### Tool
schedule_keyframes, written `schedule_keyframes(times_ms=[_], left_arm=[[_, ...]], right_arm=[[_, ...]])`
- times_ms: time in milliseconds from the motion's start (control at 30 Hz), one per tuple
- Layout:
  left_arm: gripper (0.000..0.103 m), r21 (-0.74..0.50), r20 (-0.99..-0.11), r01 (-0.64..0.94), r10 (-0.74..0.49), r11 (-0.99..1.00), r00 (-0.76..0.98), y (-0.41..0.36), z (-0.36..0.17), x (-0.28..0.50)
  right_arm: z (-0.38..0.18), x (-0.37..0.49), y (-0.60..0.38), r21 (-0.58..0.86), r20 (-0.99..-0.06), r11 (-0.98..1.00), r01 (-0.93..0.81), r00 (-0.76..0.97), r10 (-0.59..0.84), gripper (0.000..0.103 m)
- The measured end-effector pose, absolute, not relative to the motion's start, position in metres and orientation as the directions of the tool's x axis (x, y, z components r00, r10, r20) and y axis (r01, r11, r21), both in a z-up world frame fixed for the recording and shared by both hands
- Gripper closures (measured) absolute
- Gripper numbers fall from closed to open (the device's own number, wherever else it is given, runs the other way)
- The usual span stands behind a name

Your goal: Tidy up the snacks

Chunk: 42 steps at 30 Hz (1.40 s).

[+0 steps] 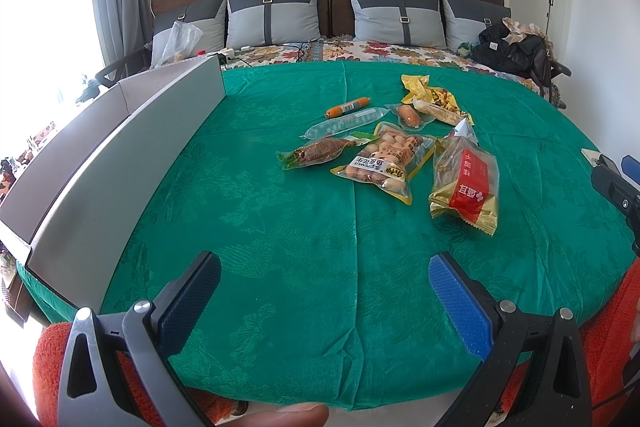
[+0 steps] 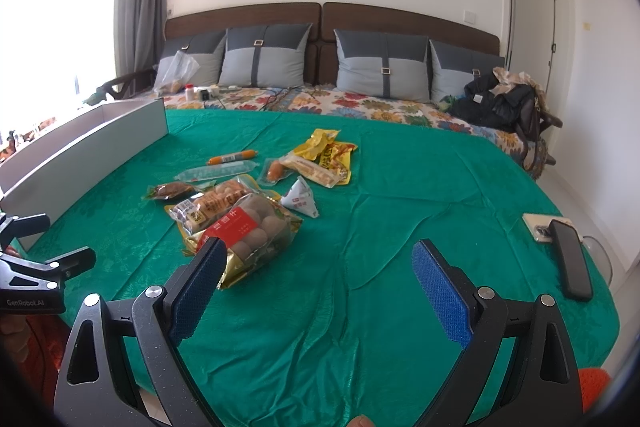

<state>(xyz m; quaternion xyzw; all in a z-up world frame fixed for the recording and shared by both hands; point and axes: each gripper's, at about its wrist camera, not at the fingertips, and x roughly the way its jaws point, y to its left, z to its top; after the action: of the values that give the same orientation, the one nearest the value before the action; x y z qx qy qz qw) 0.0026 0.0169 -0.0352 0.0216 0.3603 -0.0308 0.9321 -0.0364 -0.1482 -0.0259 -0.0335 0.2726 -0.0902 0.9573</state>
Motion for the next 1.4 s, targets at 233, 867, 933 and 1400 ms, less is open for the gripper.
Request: schedule_keyframes(times_ms=[233, 867, 933, 1400], left_arm=[[0.000, 0.017, -0.675, 0.073, -0.043, 0.997, 0.736, 0.017, -0.040, 0.002], [0.000, 0.009, -0.705, 0.079, -0.050, 0.997, 0.707, 0.017, -0.046, 0.003], [0.000, 0.009, -0.708, 0.082, -0.052, 0.997, 0.704, 0.017, -0.045, 0.004], [0.000, 0.006, -0.782, 0.078, -0.044, 0.997, 0.622, 0.022, -0.075, 0.033]], right_arm=[[-0.026, -0.036, -0.148, -0.113, -0.517, 0.982, 0.155, 0.835, -0.191, 0.007], [-0.026, -0.036, -0.149, -0.110, -0.518, 0.982, 0.155, 0.834, -0.190, 0.007], [-0.026, -0.036, -0.150, -0.110, -0.518, 0.982, 0.155, 0.834, -0.189, 0.007], [-0.032, -0.034, -0.149, -0.104, -0.547, 0.984, 0.146, 0.818, -0.179, 0.007]])
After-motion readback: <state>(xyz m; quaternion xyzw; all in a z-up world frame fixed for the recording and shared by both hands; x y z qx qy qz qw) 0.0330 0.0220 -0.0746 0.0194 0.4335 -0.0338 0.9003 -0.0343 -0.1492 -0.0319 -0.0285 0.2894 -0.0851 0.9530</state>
